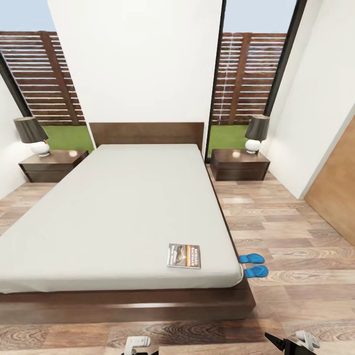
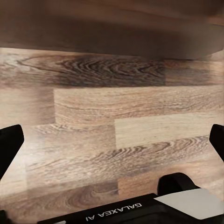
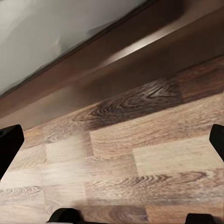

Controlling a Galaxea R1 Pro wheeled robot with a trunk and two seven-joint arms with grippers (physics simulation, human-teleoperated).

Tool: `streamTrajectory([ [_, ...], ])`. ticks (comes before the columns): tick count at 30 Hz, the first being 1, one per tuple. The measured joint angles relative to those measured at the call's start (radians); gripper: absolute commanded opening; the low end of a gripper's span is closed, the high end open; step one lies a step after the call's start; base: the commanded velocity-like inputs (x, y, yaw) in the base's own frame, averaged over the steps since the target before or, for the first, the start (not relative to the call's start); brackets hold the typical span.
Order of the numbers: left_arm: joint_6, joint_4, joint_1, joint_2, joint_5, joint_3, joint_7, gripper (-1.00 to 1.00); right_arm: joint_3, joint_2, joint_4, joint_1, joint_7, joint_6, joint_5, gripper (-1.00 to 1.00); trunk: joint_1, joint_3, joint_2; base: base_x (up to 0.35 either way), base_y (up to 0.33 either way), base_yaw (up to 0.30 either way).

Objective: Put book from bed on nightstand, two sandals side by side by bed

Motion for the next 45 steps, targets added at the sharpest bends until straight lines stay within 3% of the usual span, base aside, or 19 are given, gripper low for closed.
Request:
streamTrajectory([
  [7, 0.0, 0.0, 0.0, 0.0, 0.0, 0.0, -0.002, 1.0, 0.0, 0.0, 0.0, 0.0, 0.0, 0.0, 0.0, 1.0, 0.0, 0.0, 0.0, 0.011, 0.0, 0.0],
  [15, 0.001, 0.0, 0.0, -0.012, 0.0, 0.0, -0.005, 1.0, 0.0, 0.0, 0.0, 0.0, 0.0, 0.0, 0.0, 1.0, -0.03, 0.025, 0.056, 0.0, 0.0, 0.0],
  [45, 0.002, 0.0, 0.0, -0.014, 0.0, 0.0, -0.005, 1.0, 0.0, 0.0, 0.0, 0.0, 0.0, 0.0, 0.0, 1.0, -0.146, 0.119, 0.266, 0.0, 0.0, 0.0],
])
